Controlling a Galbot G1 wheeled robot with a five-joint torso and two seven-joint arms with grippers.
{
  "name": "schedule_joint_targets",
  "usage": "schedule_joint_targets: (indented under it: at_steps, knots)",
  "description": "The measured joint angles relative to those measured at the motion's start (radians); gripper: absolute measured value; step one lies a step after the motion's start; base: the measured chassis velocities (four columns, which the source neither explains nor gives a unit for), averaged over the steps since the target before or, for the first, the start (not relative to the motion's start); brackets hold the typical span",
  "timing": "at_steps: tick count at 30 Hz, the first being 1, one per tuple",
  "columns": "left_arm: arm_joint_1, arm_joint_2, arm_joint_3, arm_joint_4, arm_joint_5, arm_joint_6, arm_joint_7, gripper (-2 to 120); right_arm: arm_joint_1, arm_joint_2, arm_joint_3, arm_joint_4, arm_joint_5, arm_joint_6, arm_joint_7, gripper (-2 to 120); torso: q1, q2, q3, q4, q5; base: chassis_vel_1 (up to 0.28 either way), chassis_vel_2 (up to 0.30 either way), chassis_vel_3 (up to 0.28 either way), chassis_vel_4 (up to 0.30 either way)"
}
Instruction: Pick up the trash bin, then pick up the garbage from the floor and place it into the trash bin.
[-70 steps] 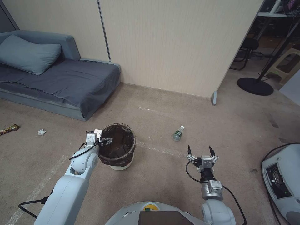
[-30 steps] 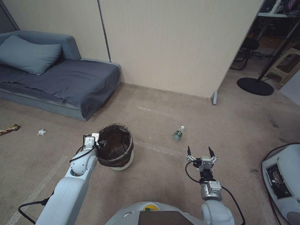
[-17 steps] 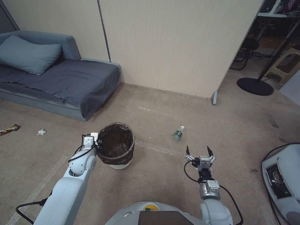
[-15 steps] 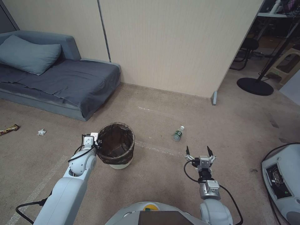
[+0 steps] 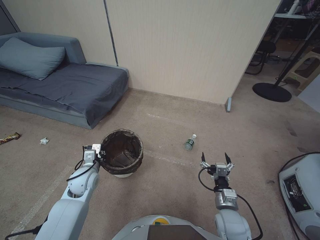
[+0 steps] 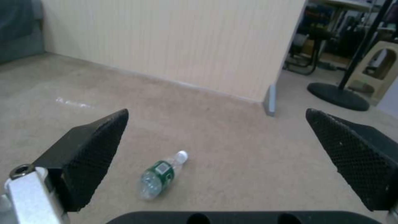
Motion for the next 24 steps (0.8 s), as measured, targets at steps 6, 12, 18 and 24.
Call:
schedule_joint_targets:
  at_steps: [6,12,18,24]
  knots:
    - [0.078,-0.017,-0.064,-0.057,-0.016,-0.096,0.053,3,-0.001,0.000,0.008,0.038,0.007,-0.017,0.013,100,0.000,0.000,0.000,0.0002,0.0004,0.000,0.000,0.000,0.000]
    - [0.145,-0.018,-0.094,-0.123,-0.030,-0.187,0.092,3,-0.011,0.000,0.017,0.068,0.023,-0.022,0.015,100,0.000,0.000,0.000,-0.0001,0.0003,0.000,0.000,0.000,0.000]
    - [0.198,-0.030,-0.111,-0.181,-0.030,-0.234,0.117,3,-0.017,0.000,0.024,0.084,0.039,-0.023,0.016,100,0.000,0.000,0.000,0.0001,0.0004,0.000,0.000,0.000,0.000]
    - [0.223,-0.041,-0.119,-0.197,-0.010,-0.288,0.142,3,-0.016,0.000,0.026,0.086,0.049,-0.024,0.021,100,0.000,0.000,0.000,0.0000,0.0005,0.000,0.000,0.000,0.000]
